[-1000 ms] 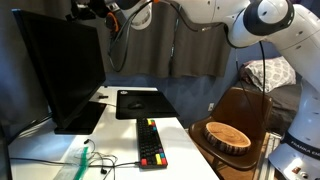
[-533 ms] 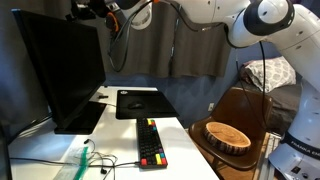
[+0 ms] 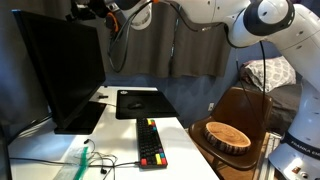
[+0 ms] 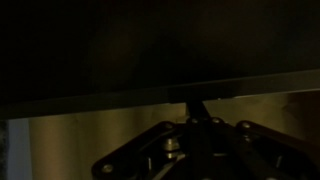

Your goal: Push the desktop monitor down in order to slightly adjust its height down

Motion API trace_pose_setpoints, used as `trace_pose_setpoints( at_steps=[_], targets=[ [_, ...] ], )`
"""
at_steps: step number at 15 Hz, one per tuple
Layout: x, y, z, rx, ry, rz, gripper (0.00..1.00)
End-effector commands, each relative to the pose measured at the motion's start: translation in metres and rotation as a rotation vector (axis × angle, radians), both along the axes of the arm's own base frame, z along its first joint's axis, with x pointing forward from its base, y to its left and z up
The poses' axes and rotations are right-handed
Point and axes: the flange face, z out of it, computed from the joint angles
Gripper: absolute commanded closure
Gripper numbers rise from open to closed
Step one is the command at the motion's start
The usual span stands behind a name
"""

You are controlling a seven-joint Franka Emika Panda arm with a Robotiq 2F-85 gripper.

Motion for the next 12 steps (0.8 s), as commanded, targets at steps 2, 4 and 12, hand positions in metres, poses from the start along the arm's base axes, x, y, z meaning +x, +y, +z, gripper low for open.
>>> trace_pose_setpoints(
  at_steps=[2, 4, 12],
  targets=[
    [0.009, 0.002, -0.063, -0.072, 0.122, -0.015, 1.00],
    [0.008, 0.004, -0.069, -0.077, 0.134, -0.017, 1.00],
    [0.011, 0.009, -0.094, -0.100, 0.162, -0.018, 1.00]
  ],
)
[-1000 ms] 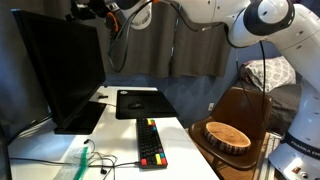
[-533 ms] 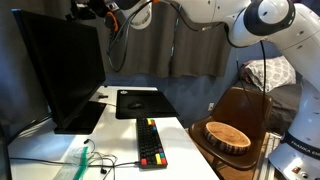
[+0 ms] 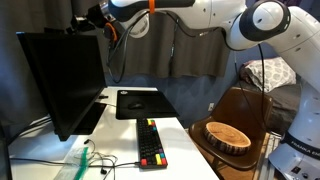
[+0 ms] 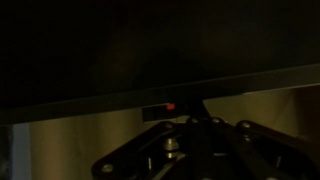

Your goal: Push the desktop monitor down in order to slightly adjust its height down

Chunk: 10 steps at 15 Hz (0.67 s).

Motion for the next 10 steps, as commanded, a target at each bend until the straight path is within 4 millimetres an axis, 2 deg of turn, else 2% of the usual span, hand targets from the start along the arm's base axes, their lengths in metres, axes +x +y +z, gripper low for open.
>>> trace_pose_setpoints(
  at_steps=[1, 7, 10],
  targets=[
    [0.006, 0.002, -0.051, -0.060, 0.091, 0.007, 1.00],
    [0.000, 0.000, -0.001, 0.008, 0.024, 0.028, 1.00],
    [0.000, -0.007, 0.013, 0.032, 0.006, 0.030, 1.00]
  ],
)
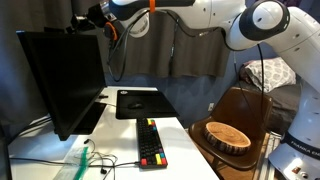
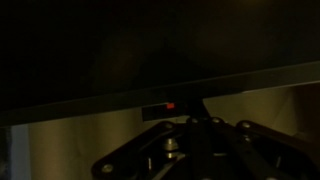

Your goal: Push the desktop monitor down in order to slightly adjust its height down

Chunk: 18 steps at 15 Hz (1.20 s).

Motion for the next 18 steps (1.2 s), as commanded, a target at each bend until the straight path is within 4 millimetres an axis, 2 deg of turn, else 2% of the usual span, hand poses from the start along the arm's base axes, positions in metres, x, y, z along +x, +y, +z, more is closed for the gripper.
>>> trace_pose_setpoints(
  at_steps=[1, 5, 9, 13, 15, 18],
  targets=[
    [-0.001, -0.007, 0.014, 0.031, -0.005, 0.030, 1.00],
    [-0.002, -0.016, 0.027, 0.036, -0.022, 0.057, 1.00],
    [-0.001, -0.059, 0.036, -0.068, 0.058, -0.021, 1.00],
    [-0.025, -0.098, 0.066, -0.154, 0.125, -0.013, 1.00],
    [-0.042, -0.115, 0.076, -0.204, 0.196, 0.014, 0.73],
    [-0.072, -0.142, 0.079, -0.313, 0.315, 0.025, 0.54]
  ],
)
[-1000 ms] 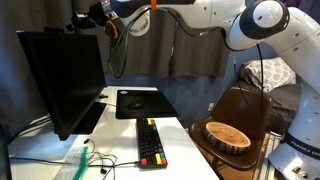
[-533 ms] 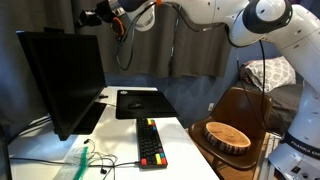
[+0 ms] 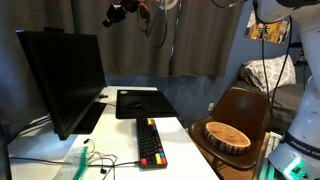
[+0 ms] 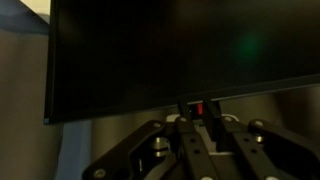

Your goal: Push the desktop monitor down in order to slightly adjust its height down

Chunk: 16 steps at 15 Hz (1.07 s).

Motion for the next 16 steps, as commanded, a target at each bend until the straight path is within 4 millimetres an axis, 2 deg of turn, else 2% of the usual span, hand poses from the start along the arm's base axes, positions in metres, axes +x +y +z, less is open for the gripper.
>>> trace_pose_setpoints(
  at_steps=[1, 6, 8, 12, 15, 16],
  targets=[
    [-0.052, -0.032, -0.002, -0.124, 0.151, 0.009, 0.46],
    [-0.100, -0.069, -0.024, -0.210, 0.308, -0.012, 0.12],
    [-0.118, -0.084, -0.037, -0.211, 0.347, -0.029, 0.01],
    [-0.155, -0.111, -0.064, -0.162, 0.398, -0.050, 0.00],
    [-0.177, -0.127, -0.074, -0.096, 0.404, -0.050, 0.00],
    [-0.152, -0.116, -0.072, -0.139, 0.426, -0.049, 0.00]
  ],
)
